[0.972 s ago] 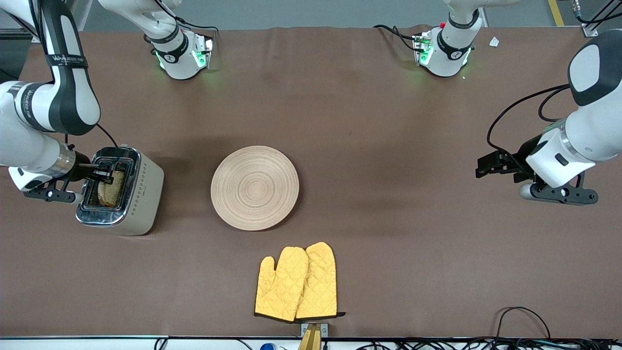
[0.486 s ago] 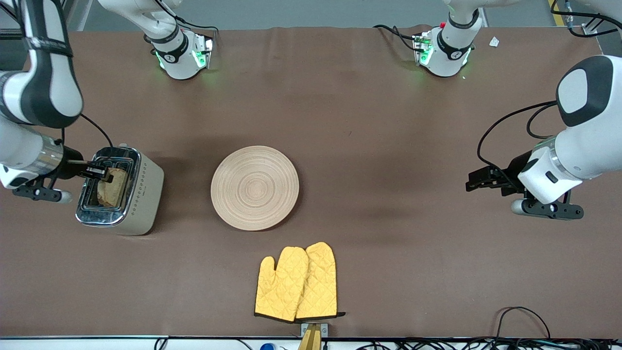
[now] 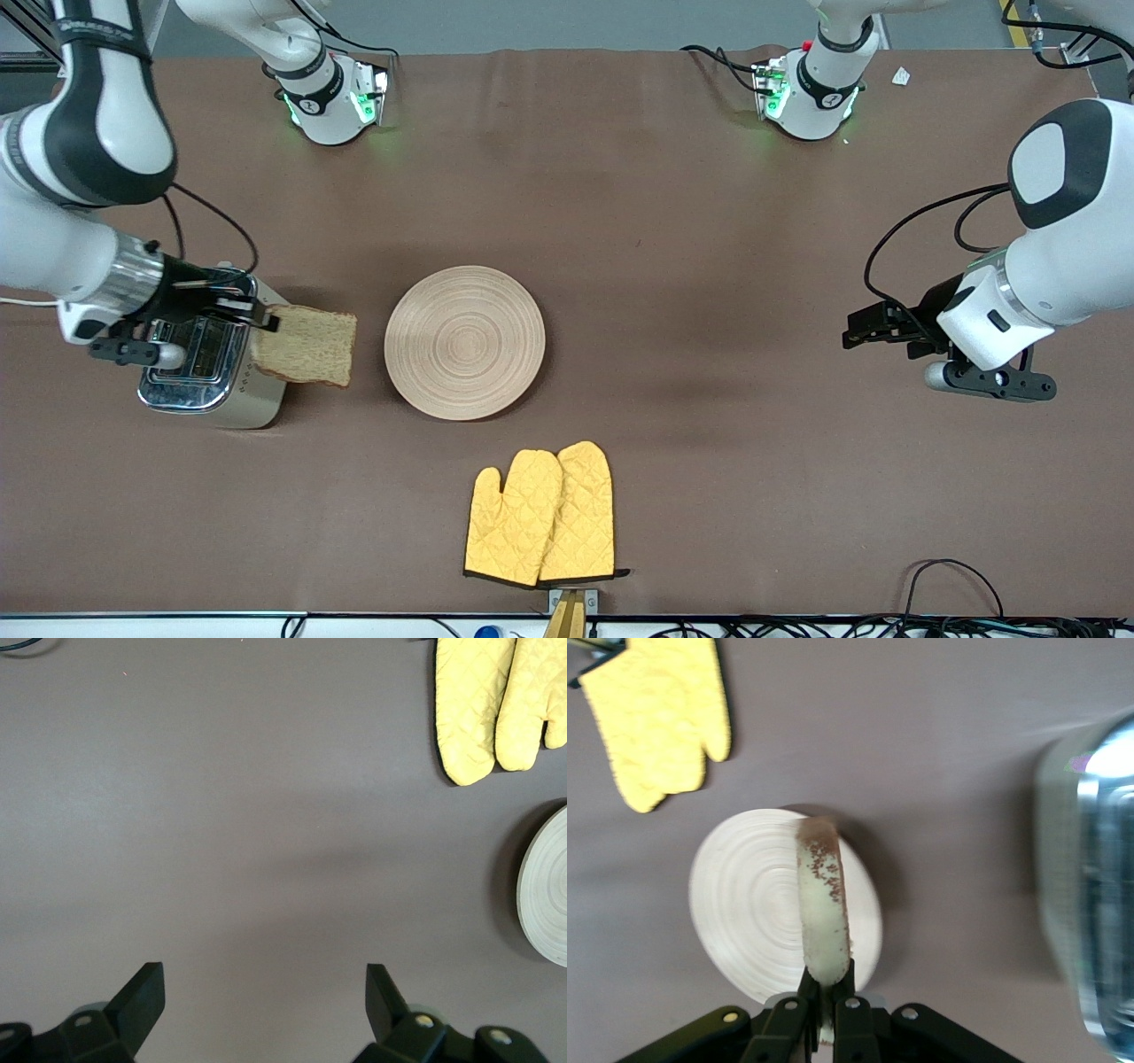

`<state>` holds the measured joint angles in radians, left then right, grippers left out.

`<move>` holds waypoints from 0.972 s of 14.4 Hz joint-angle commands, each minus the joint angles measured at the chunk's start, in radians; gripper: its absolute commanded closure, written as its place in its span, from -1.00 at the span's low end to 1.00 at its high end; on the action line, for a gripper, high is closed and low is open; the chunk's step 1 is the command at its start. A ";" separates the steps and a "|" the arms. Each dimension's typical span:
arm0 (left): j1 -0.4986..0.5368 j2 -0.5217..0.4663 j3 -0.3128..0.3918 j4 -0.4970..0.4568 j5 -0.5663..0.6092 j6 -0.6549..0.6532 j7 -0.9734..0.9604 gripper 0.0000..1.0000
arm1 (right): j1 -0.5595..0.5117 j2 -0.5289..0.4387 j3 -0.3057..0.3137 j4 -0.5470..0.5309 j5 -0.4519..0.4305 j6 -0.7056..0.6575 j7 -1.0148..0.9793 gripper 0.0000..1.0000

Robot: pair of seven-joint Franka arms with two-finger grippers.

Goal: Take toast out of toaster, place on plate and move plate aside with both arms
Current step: 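Lift the toast out and carry it over the wooden plate, then lower the toast onto the plate and open the right gripper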

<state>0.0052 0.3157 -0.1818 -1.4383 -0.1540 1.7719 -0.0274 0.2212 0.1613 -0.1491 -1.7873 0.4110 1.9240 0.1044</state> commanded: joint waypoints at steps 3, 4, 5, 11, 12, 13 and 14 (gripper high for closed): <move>0.003 0.000 -0.001 0.013 -0.018 0.000 0.015 -1.00 | 0.143 0.066 -0.006 -0.115 0.116 0.260 0.015 0.99; 0.002 0.000 -0.001 0.013 -0.018 0.000 0.014 -1.00 | 0.170 0.087 -0.006 -0.139 0.164 0.321 0.014 0.99; 0.002 0.000 -0.001 0.013 -0.018 0.000 0.014 -1.00 | 0.187 0.108 -0.006 -0.152 0.211 0.354 0.006 1.00; 0.002 0.002 -0.001 0.013 -0.018 0.000 0.015 -1.00 | 0.250 0.164 -0.001 -0.276 0.628 0.449 -0.271 1.00; 0.002 0.002 -0.001 0.012 -0.016 0.000 0.014 -1.00 | 0.250 0.179 -0.001 -0.294 0.713 0.451 -0.369 1.00; 0.002 0.002 -0.001 0.012 -0.016 0.000 0.015 -1.00 | 0.250 0.194 -0.003 -0.305 0.751 0.451 -0.427 1.00; 0.001 0.003 -0.001 0.012 -0.016 0.000 0.014 -1.00 | 0.248 0.207 -0.003 -0.313 0.759 0.454 -0.463 1.00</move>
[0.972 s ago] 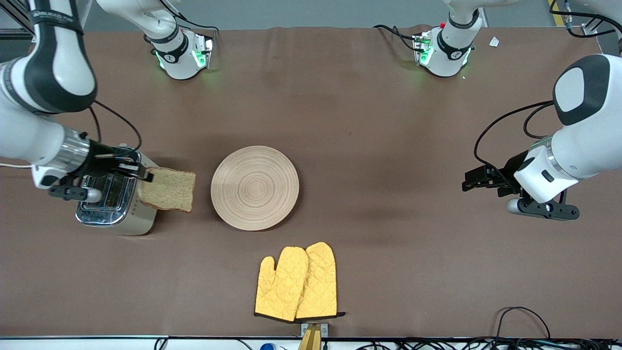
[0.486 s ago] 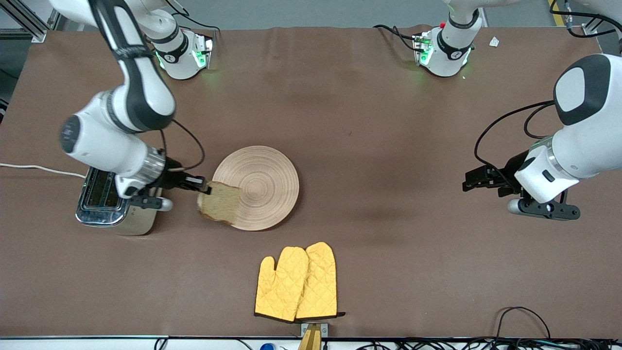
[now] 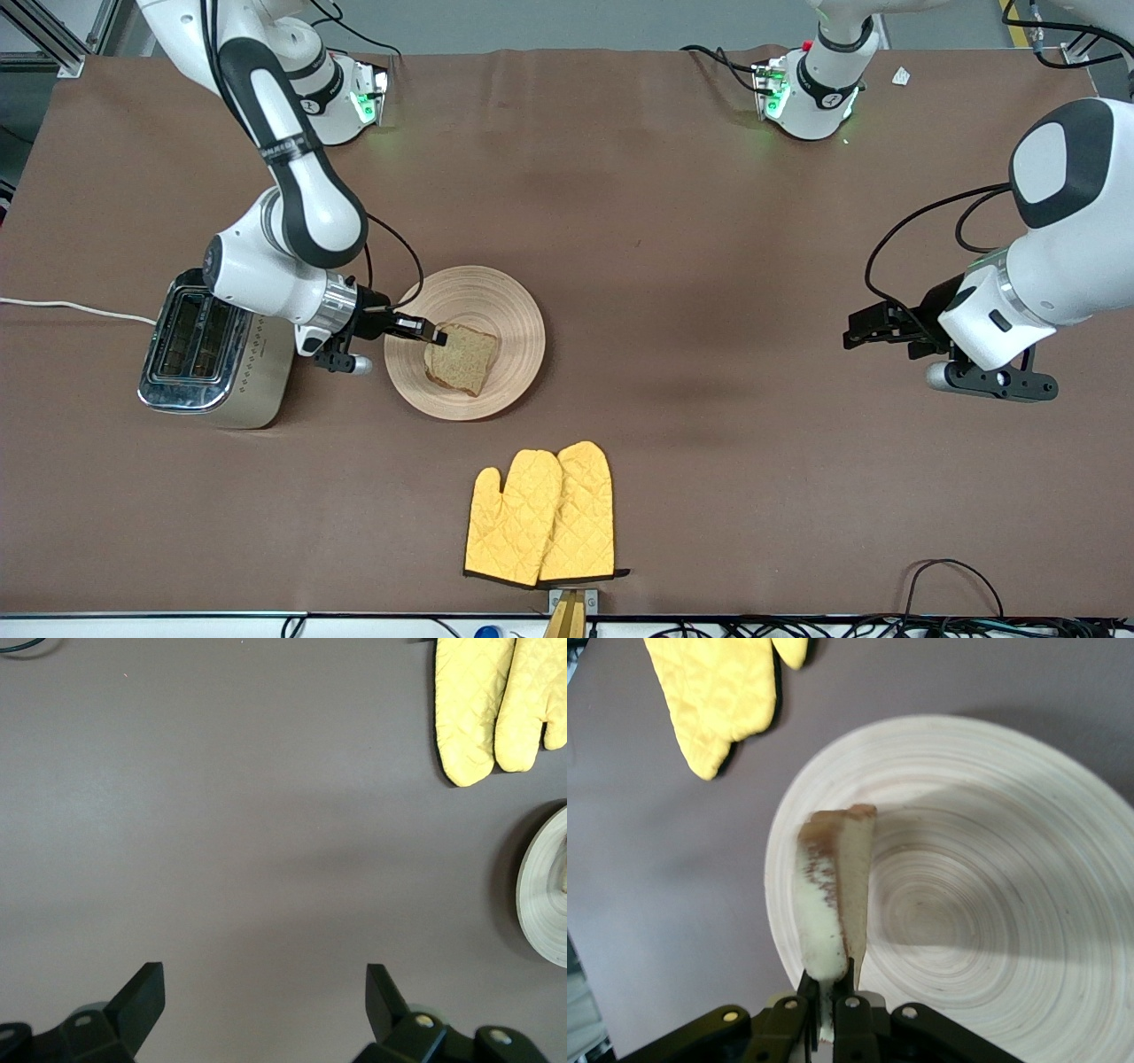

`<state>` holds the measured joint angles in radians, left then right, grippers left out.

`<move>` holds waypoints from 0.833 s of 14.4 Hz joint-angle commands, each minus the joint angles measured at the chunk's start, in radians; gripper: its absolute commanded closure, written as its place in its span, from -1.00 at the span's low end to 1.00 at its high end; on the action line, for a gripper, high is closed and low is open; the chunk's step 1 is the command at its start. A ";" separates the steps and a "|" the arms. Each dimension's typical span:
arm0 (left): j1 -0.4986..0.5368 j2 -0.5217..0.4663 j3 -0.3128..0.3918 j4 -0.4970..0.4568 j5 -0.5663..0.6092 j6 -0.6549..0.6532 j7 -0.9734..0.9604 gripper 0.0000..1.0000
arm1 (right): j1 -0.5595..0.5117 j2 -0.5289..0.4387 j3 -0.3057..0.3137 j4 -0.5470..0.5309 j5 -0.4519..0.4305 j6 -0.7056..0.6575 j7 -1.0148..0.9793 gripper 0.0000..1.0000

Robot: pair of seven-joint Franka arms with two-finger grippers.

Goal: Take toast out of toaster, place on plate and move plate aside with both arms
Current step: 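Lower the toast onto the plate and open the right gripper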

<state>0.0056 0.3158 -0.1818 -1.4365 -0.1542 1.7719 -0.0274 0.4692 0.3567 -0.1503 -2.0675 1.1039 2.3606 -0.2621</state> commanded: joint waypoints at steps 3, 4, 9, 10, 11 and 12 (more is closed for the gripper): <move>-0.001 0.005 -0.001 0.010 -0.018 0.000 0.012 -1.00 | 0.002 0.013 -0.003 -0.051 0.063 0.043 -0.118 1.00; -0.001 0.005 -0.001 0.010 -0.018 0.000 0.007 -1.00 | 0.005 0.011 -0.005 -0.057 0.059 0.061 -0.143 1.00; -0.018 0.014 -0.002 0.010 -0.066 0.009 -0.003 -1.00 | -0.012 0.015 -0.018 -0.083 0.001 0.098 -0.218 1.00; -0.018 0.020 -0.002 0.007 -0.093 0.018 -0.002 -1.00 | -0.012 0.013 -0.031 -0.097 -0.016 0.098 -0.218 1.00; -0.018 0.025 -0.002 0.007 -0.108 0.021 -0.002 -1.00 | -0.014 0.013 -0.035 -0.106 -0.029 0.097 -0.218 1.00; -0.019 0.035 -0.002 0.007 -0.110 0.023 -0.003 -1.00 | -0.014 0.011 -0.046 -0.117 -0.032 0.097 -0.220 1.00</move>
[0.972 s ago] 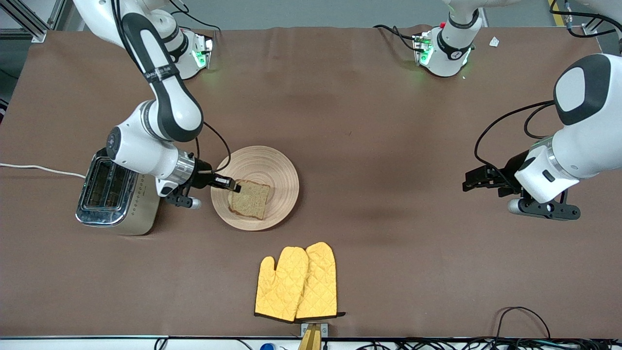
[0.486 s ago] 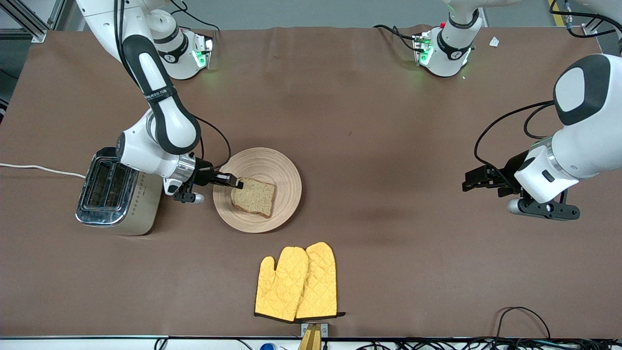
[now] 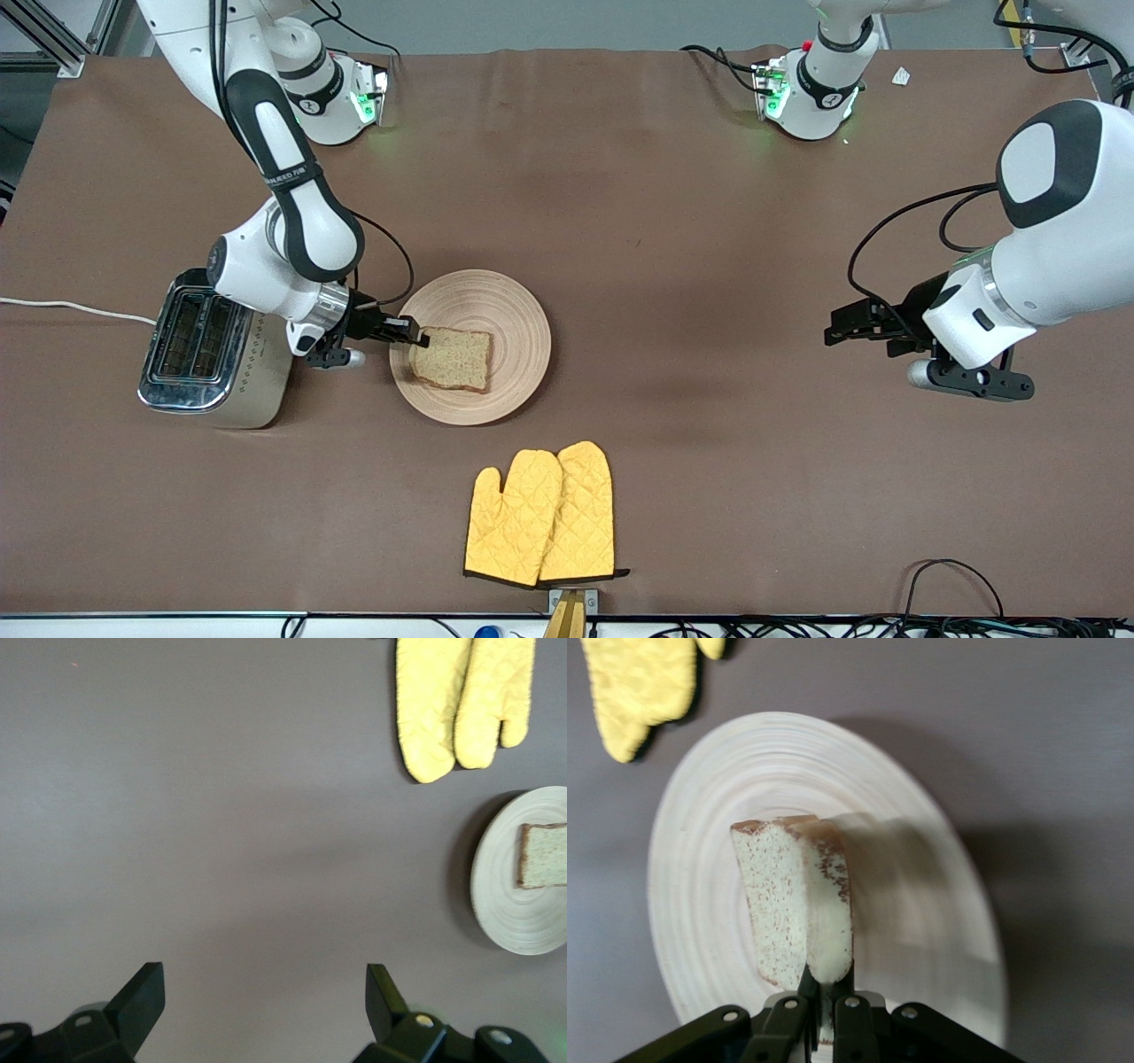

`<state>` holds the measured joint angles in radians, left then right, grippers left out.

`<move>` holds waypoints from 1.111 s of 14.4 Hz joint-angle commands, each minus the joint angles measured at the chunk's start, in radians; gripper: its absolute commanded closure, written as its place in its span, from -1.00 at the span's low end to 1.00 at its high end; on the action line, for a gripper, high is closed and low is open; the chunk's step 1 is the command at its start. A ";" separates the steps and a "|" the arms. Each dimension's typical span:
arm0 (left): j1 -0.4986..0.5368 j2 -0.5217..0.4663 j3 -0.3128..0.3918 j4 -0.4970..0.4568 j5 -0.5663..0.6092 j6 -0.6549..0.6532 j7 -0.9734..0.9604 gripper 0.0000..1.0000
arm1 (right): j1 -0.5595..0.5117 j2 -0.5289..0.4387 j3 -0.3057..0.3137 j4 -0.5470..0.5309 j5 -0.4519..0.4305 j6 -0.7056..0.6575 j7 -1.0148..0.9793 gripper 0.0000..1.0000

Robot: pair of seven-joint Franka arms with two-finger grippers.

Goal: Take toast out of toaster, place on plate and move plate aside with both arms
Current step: 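Lower the toast onto the plate and open the right gripper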

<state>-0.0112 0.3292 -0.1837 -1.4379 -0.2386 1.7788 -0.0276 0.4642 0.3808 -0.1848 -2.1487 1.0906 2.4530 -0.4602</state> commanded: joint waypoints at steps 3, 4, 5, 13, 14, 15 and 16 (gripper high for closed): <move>-0.009 0.053 -0.017 -0.001 -0.077 0.053 -0.003 -1.00 | -0.009 -0.013 -0.027 -0.040 -0.026 0.004 -0.022 0.98; -0.010 0.065 -0.019 0.001 -0.082 0.057 -0.003 -1.00 | -0.009 -0.013 -0.035 -0.042 -0.026 0.003 -0.020 0.82; -0.018 0.079 -0.028 0.001 -0.084 0.059 -0.002 -1.00 | -0.010 -0.013 -0.038 -0.040 -0.026 0.003 -0.017 0.01; -0.015 0.160 -0.043 -0.088 -0.258 0.067 0.021 -1.00 | -0.015 -0.017 -0.053 -0.048 -0.026 0.003 -0.014 -1.00; -0.016 0.168 -0.043 -0.099 -0.275 0.067 0.026 -1.00 | -0.013 -0.023 -0.058 -0.048 -0.028 0.000 -0.015 -1.00; -0.019 0.175 -0.043 -0.113 -0.295 0.067 0.026 -1.00 | -0.012 -0.026 -0.062 -0.049 -0.031 -0.002 -0.015 -1.00; -0.021 0.182 -0.046 -0.125 -0.316 0.067 0.028 -1.00 | -0.013 -0.028 -0.067 -0.049 -0.064 -0.002 -0.017 -1.00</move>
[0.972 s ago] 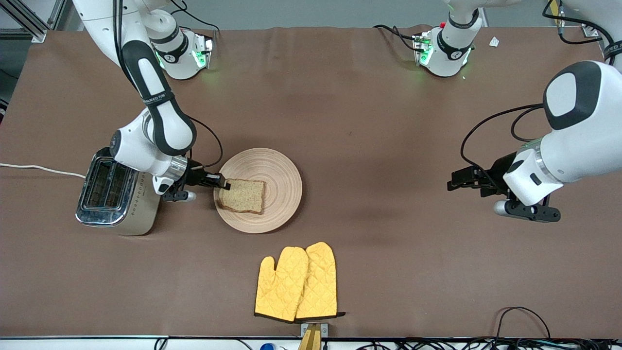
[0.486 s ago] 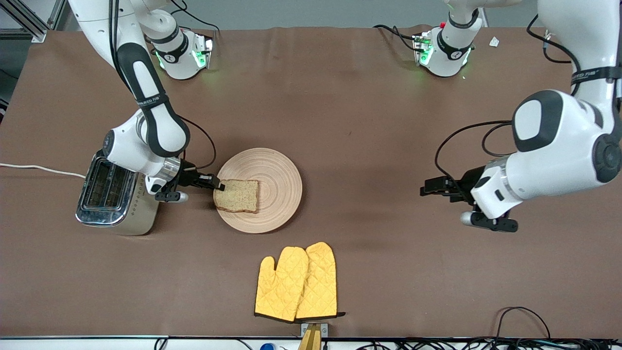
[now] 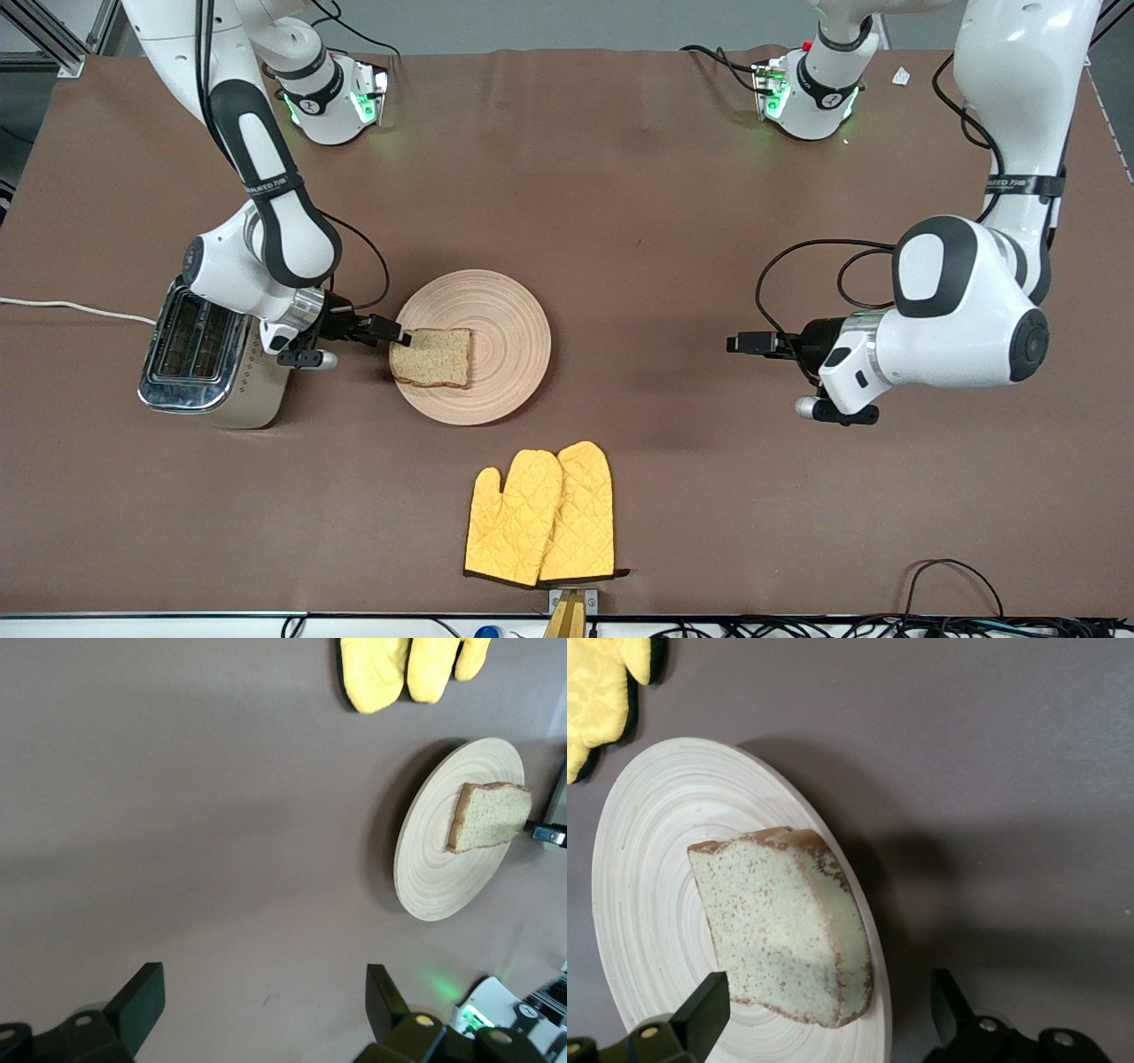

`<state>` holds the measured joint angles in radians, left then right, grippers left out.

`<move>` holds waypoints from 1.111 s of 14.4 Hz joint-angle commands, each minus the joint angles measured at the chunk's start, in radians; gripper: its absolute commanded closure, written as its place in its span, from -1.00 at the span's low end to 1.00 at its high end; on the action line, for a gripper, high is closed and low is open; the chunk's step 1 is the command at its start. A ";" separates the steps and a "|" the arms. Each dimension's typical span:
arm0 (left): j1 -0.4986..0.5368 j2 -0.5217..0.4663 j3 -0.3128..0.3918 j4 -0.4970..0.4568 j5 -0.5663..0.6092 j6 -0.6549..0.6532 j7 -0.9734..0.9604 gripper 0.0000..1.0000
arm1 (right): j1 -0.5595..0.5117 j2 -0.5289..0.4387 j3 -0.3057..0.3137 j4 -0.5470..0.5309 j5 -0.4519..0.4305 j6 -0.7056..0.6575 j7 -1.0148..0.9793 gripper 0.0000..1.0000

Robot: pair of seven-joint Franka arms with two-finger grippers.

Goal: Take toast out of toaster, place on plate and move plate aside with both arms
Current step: 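Lower the toast onto the plate and open the right gripper, then withdraw the right gripper while the left gripper reaches the plate rim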

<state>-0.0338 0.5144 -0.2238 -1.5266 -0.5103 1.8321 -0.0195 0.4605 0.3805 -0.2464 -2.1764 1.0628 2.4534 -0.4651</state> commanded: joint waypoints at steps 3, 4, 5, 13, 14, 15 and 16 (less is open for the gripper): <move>0.003 0.006 -0.023 -0.090 -0.196 0.013 0.018 -1.00 | -0.010 -0.061 -0.069 -0.022 -0.170 -0.014 -0.013 -1.00; 0.002 0.018 -0.025 -0.102 -0.232 0.024 0.018 -1.00 | -0.010 -0.090 -0.086 -0.022 -0.207 -0.030 -0.013 -1.00; 0.000 0.025 -0.032 -0.107 -0.246 0.048 0.018 -1.00 | -0.010 -0.112 -0.108 -0.022 -0.240 -0.045 -0.013 -1.00; -0.096 0.147 -0.108 -0.109 -0.323 0.286 0.087 -0.99 | -0.037 -0.340 -0.241 -0.039 -0.421 -0.276 0.043 -1.00; -0.101 0.159 -0.109 -0.109 -0.333 0.311 0.120 -0.99 | -0.052 -0.368 -0.241 -0.039 -0.469 -0.287 0.084 -1.00; -0.109 0.180 -0.118 -0.109 -0.362 0.332 0.148 -0.98 | -0.060 -0.408 -0.241 -0.037 -0.553 -0.292 0.136 -1.00; -0.118 0.197 -0.123 -0.109 -0.388 0.357 0.192 -0.98 | -0.060 -0.452 -0.241 -0.034 -0.634 -0.315 0.199 -1.00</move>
<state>-0.1475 0.6838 -0.3326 -1.6346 -0.8499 2.1460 0.0984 0.4108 0.0423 -0.4961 -2.1759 0.5537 2.1628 -0.3724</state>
